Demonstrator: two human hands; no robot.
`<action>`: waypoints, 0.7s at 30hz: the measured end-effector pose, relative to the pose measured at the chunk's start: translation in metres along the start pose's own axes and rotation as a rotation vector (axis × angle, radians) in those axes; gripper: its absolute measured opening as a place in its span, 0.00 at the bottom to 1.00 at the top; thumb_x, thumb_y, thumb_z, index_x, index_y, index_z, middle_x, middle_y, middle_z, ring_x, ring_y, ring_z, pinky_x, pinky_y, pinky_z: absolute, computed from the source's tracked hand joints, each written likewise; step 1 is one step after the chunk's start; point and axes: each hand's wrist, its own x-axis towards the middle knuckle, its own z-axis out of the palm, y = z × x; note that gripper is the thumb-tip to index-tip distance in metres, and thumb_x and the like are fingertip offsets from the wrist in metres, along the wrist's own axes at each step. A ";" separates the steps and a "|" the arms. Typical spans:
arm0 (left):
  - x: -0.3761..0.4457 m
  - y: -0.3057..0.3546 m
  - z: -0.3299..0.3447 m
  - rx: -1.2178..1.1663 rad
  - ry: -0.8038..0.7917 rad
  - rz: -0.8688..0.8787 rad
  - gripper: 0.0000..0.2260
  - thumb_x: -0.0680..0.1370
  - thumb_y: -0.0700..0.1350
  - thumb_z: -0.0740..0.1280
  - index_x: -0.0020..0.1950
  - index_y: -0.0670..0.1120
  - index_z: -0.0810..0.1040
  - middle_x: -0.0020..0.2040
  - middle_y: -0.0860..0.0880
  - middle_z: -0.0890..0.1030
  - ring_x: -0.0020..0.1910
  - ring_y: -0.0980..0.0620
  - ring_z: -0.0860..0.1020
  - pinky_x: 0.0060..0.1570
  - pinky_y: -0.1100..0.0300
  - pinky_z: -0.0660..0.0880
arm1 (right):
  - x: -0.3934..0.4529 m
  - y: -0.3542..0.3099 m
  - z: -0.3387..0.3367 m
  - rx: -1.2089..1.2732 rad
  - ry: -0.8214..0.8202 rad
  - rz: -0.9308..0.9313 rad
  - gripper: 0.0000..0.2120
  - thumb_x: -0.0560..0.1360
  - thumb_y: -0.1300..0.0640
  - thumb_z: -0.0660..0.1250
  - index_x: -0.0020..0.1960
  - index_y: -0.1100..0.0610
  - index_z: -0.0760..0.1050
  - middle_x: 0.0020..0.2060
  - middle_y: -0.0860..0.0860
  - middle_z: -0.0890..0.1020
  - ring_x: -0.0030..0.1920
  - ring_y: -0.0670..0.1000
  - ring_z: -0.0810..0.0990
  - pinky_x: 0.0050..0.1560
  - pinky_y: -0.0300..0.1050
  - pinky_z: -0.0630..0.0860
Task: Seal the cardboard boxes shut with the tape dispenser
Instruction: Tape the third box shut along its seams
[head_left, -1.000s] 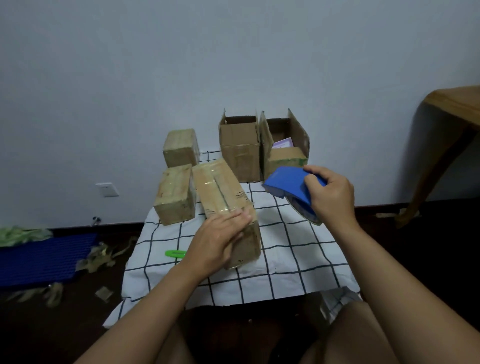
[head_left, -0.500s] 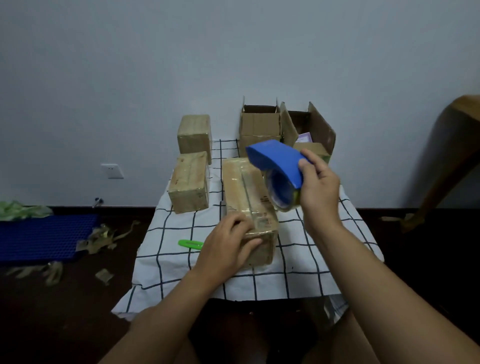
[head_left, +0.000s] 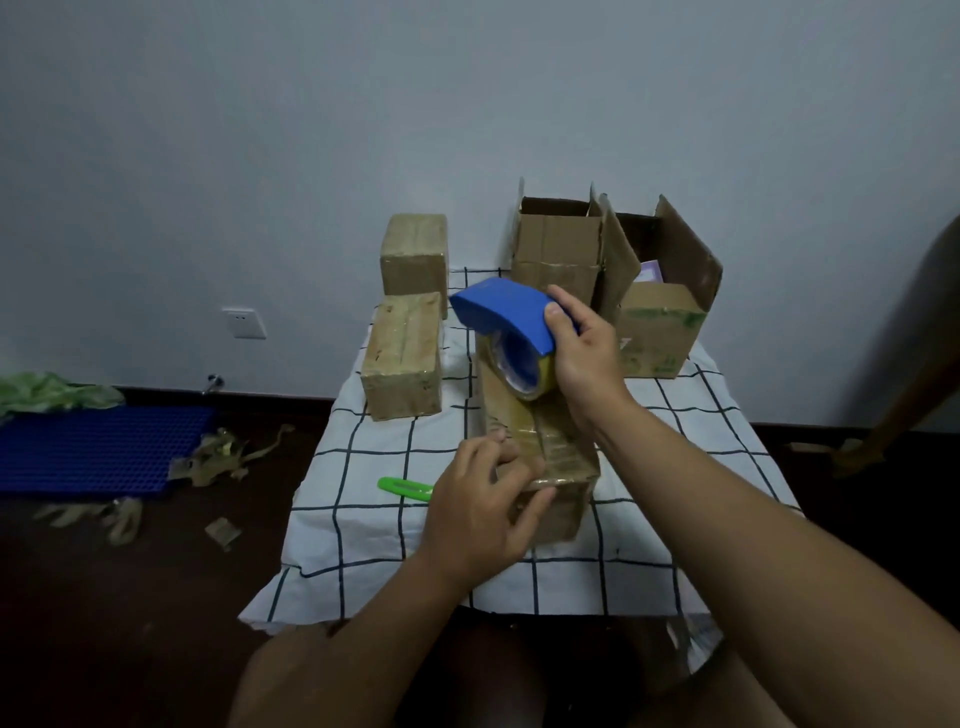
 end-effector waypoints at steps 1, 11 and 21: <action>0.001 -0.001 0.001 -0.002 0.005 0.009 0.10 0.77 0.53 0.69 0.52 0.48 0.80 0.49 0.46 0.76 0.56 0.45 0.75 0.52 0.56 0.74 | 0.013 0.000 0.003 -0.007 -0.003 0.006 0.18 0.83 0.55 0.62 0.73 0.56 0.72 0.62 0.48 0.77 0.58 0.42 0.77 0.62 0.39 0.76; 0.009 -0.008 0.007 0.044 0.038 0.087 0.12 0.76 0.56 0.70 0.45 0.47 0.81 0.43 0.47 0.77 0.47 0.46 0.76 0.44 0.57 0.72 | 0.096 0.004 0.028 0.026 0.054 0.065 0.18 0.83 0.55 0.62 0.72 0.57 0.72 0.66 0.53 0.77 0.65 0.50 0.76 0.68 0.49 0.74; 0.007 -0.002 0.004 0.035 0.010 0.013 0.16 0.77 0.58 0.69 0.46 0.45 0.81 0.45 0.46 0.78 0.50 0.46 0.76 0.45 0.57 0.74 | 0.031 0.002 0.008 -0.020 0.016 0.068 0.16 0.83 0.57 0.62 0.68 0.59 0.76 0.61 0.54 0.80 0.59 0.50 0.78 0.61 0.43 0.76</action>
